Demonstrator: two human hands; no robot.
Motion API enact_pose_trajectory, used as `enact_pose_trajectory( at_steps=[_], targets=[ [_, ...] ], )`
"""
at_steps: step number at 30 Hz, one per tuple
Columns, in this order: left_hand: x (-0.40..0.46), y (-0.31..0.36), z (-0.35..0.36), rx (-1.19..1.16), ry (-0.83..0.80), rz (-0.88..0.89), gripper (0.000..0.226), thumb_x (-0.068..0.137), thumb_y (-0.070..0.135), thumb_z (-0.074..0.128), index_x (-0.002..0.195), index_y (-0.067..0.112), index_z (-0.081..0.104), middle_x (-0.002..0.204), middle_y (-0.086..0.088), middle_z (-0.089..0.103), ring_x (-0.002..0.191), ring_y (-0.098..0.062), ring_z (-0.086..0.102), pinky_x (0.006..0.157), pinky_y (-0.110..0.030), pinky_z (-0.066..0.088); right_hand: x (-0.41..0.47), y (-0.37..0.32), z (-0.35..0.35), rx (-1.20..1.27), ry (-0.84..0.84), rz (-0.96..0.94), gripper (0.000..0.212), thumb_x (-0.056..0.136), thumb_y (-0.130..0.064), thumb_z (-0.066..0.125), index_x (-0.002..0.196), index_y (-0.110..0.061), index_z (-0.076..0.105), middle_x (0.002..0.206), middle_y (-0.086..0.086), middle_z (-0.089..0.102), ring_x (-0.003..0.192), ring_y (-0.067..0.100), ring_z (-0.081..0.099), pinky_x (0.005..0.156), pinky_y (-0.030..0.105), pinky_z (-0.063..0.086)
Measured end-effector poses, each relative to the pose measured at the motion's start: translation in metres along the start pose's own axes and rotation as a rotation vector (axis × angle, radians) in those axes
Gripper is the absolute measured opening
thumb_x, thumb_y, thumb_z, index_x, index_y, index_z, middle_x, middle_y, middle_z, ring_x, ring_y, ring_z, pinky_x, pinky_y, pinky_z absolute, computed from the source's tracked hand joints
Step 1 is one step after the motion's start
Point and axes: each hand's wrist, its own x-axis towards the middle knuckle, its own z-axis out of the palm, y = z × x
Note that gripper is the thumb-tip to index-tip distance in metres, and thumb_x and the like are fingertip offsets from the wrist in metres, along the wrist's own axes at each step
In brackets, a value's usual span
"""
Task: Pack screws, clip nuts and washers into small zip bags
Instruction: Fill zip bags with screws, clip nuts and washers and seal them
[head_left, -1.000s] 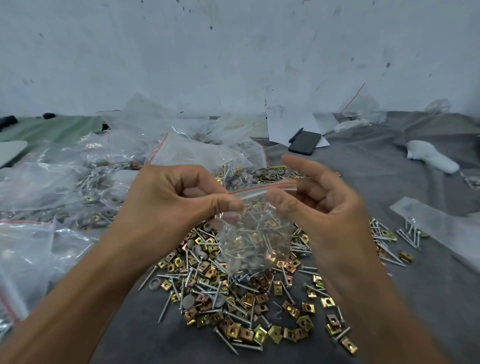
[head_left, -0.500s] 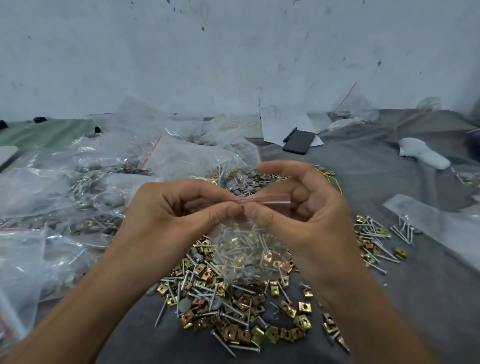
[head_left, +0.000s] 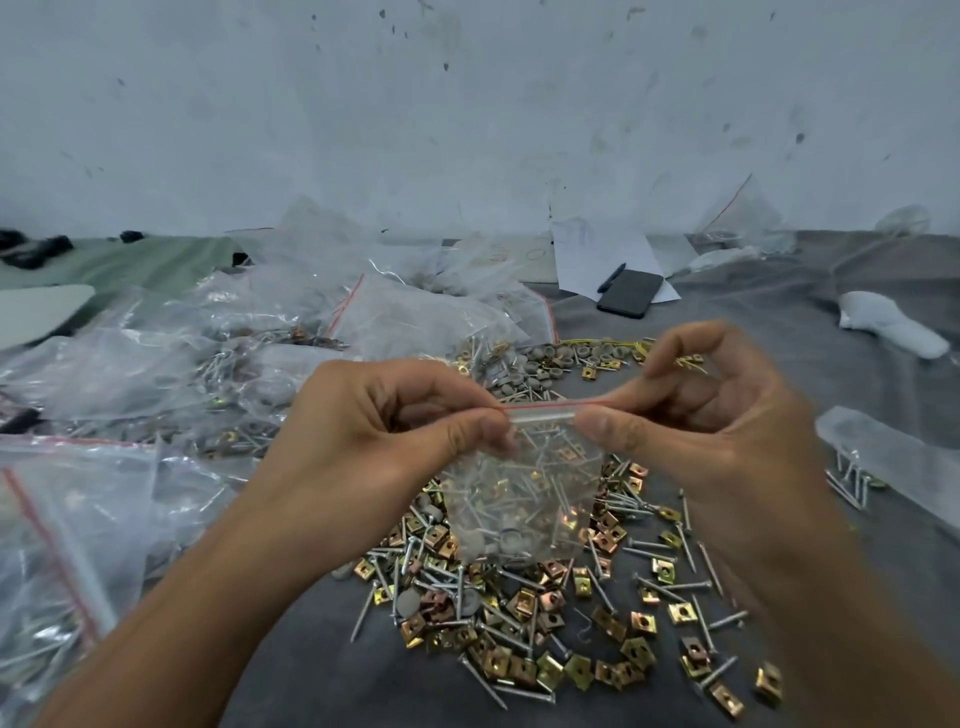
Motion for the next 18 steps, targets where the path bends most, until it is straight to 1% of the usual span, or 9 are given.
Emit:
enact_pose_trajectory(
  at_steps=[1,2,4,6,8,10,13,15,18],
  targets=[
    [-0.001,-0.001,0.002,-0.003,0.0,-0.008,0.006,0.089,0.036,0.083,0.093,0.031,0.083,0.082,0.002,0.082,0.068,-0.053,0.069,0.054,-0.058,0.058,-0.001,0.0,0.001,-0.012,-0.01,0.012,0.051,0.065,-0.018,0.093,0.103,-0.012,0.059,0.088,0.013,0.078,0.079,0.027,0.077,0.071,0.031,0.062],
    [-0.001,-0.002,0.004,-0.019,0.013,-0.015,0.003,0.09,0.031,0.084,0.091,0.029,0.082,0.08,0.001,0.081,0.062,-0.042,0.072,0.046,-0.04,0.052,-0.002,0.001,0.004,-0.024,-0.023,0.014,0.048,0.069,-0.019,0.091,0.104,-0.011,0.059,0.09,0.012,0.078,0.079,0.024,0.076,0.07,0.029,0.061],
    [-0.001,-0.003,0.011,-0.074,0.05,-0.021,0.007,0.09,0.02,0.083,0.089,0.025,0.079,0.075,0.0,0.08,0.059,-0.016,0.075,0.047,-0.018,0.046,-0.005,0.004,0.01,-0.029,-0.055,0.009,0.041,0.076,-0.021,0.086,0.107,-0.011,0.061,0.093,0.008,0.077,0.08,0.017,0.073,0.069,0.023,0.058],
    [-0.001,-0.003,0.016,-0.104,0.059,-0.015,0.008,0.092,0.018,0.082,0.09,0.024,0.077,0.076,0.001,0.08,0.063,-0.011,0.076,0.052,-0.017,0.05,-0.008,0.005,0.015,-0.01,-0.08,0.015,0.035,0.081,-0.019,0.083,0.109,-0.012,0.063,0.096,0.008,0.077,0.083,0.018,0.073,0.073,0.022,0.059],
    [0.001,-0.003,0.019,-0.136,0.057,0.001,0.005,0.091,0.022,0.081,0.091,0.024,0.076,0.078,0.0,0.08,0.069,-0.014,0.078,0.056,-0.026,0.059,-0.009,0.007,0.017,-0.034,-0.064,-0.011,0.032,0.084,-0.017,0.084,0.108,-0.015,0.064,0.097,0.01,0.077,0.082,0.021,0.071,0.072,0.026,0.06],
    [0.001,-0.003,0.019,-0.164,0.05,0.015,0.008,0.088,0.027,0.081,0.091,0.023,0.075,0.079,-0.003,0.079,0.07,-0.022,0.077,0.063,-0.037,0.062,-0.01,0.009,0.018,-0.066,-0.044,-0.043,0.032,0.085,-0.02,0.085,0.11,-0.02,0.065,0.098,0.01,0.077,0.081,0.024,0.07,0.07,0.031,0.06],
    [0.002,-0.003,0.024,-0.168,0.051,0.015,0.01,0.085,0.03,0.08,0.091,0.025,0.075,0.081,-0.009,0.077,0.073,-0.036,0.073,0.058,-0.039,0.057,-0.009,0.015,0.02,-0.089,0.0,-0.095,0.037,0.083,-0.024,0.087,0.113,-0.025,0.064,0.097,0.008,0.077,0.08,0.028,0.07,0.068,0.03,0.06],
    [0.006,-0.005,0.03,-0.194,0.053,-0.009,0.009,0.084,0.029,0.082,0.088,0.026,0.075,0.082,-0.008,0.076,0.07,-0.029,0.072,0.059,-0.036,0.053,-0.008,0.017,0.02,-0.026,0.036,-0.16,0.044,0.082,-0.022,0.086,0.117,-0.026,0.059,0.094,0.01,0.075,0.078,0.027,0.069,0.069,0.031,0.06],
    [0.012,-0.009,0.037,-0.192,0.036,-0.029,0.012,0.087,0.022,0.085,0.085,0.028,0.075,0.077,0.006,0.073,0.066,-0.01,0.064,0.058,-0.025,0.047,-0.008,0.018,0.018,0.025,0.048,-0.194,0.055,0.08,-0.023,0.087,0.124,-0.028,0.054,0.096,0.014,0.075,0.082,0.032,0.072,0.075,0.034,0.061]
  ],
)
